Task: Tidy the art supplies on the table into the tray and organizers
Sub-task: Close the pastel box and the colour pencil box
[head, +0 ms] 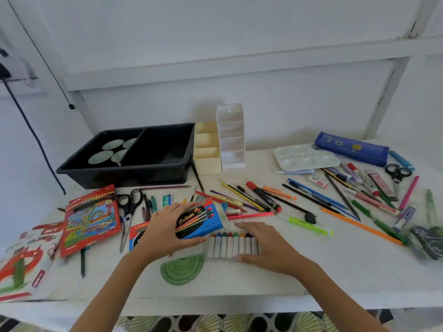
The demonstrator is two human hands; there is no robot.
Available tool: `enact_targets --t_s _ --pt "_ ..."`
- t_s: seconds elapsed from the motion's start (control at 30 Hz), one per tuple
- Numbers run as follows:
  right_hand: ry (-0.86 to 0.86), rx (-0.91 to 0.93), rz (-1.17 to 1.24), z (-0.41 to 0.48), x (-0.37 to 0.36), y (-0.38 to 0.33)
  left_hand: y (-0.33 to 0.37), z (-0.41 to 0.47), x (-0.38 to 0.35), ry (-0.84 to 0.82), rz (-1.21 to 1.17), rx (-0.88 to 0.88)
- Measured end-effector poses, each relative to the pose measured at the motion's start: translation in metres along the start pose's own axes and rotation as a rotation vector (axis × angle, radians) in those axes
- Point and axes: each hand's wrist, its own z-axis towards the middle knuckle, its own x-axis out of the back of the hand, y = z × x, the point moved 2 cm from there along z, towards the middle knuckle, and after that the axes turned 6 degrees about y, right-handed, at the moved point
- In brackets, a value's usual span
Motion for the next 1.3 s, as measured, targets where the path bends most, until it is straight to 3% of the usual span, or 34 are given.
enact_targets --t_s 0.07,0.17,0.6,1.13,1.3 --pt "-0.054 0.027 -0.117 0.003 -0.009 -0.004 -0.010 -0.011 0.001 -0.023 -0.041 0.039" --pt "0.028 0.077 -0.164 0.007 -0.016 -0.005 -0.023 -0.026 -0.001 -0.059 -0.059 0.068" --pt "0.441 0.000 0.049 -0.008 -0.010 -0.004 -0.043 -0.049 -0.013 -0.165 -0.113 0.077" --pt "0.048 0.101 -0.021 -0.009 -0.011 -0.015 -0.027 -0.039 -0.029 -0.287 -0.108 -0.058" --pt "-0.021 0.052 0.014 -0.002 -0.007 -0.029 -0.014 -0.032 -0.037 -0.315 -0.089 -0.090"
